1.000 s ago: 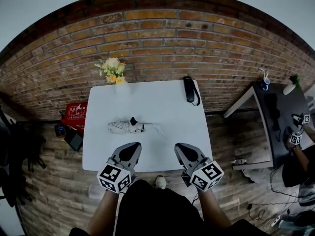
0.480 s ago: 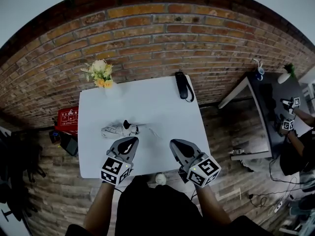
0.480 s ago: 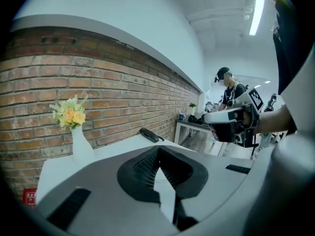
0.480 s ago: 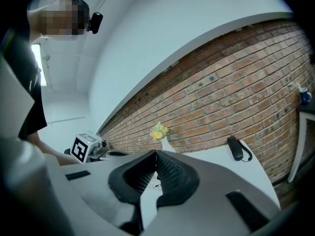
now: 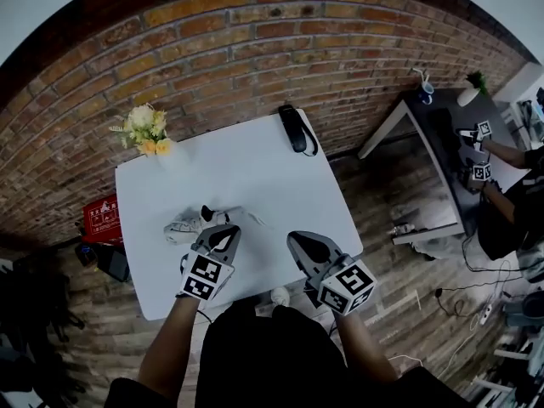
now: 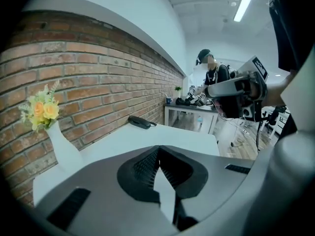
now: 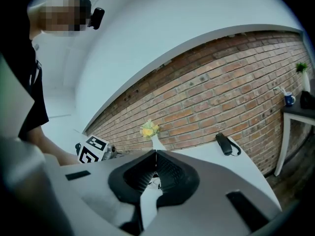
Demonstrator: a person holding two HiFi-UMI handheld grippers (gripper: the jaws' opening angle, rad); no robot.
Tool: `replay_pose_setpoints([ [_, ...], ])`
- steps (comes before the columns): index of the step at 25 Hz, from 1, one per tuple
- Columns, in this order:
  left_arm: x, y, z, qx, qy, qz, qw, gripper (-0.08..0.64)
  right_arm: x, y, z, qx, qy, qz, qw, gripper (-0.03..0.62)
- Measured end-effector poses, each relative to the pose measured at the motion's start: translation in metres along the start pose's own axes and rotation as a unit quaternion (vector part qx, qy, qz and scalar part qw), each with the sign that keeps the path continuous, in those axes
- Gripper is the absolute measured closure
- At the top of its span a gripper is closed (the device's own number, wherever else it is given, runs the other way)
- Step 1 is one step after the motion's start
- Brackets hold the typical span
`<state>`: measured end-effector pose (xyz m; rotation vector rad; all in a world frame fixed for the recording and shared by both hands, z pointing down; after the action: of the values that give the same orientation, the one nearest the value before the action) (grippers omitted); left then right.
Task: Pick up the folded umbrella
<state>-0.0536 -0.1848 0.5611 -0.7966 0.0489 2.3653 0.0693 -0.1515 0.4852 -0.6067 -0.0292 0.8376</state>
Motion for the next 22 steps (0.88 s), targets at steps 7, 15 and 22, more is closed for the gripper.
replay_pose_setpoints([
  [7,-0.024,0.008,0.028,-0.043,0.044,0.023,0.9978,0.545,0.001,-0.003,0.022,-0.008,0.008,0.032,0.999,0.572],
  [15,-0.052,0.017,0.058,-0.105,0.104,0.052,0.9876,0.532,0.008,-0.004,0.04,-0.021,0.007,0.062,0.998,0.572],
  [22,-0.083,0.017,0.081,-0.158,0.158,0.091,0.9703,0.448,-0.005,-0.009,0.062,-0.011,0.034,0.079,0.996,0.572],
])
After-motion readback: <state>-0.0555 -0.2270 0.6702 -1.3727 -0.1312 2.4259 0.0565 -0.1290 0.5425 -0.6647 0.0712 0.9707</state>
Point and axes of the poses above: the fingertips, and each gripper's own axes: x backward along the fingers, y to its left, z out of its underside, the point moved 1 cm from there along x, backward along the fingers, and after that the axes turned 10 degrees about -x, right-handed, at the moved point
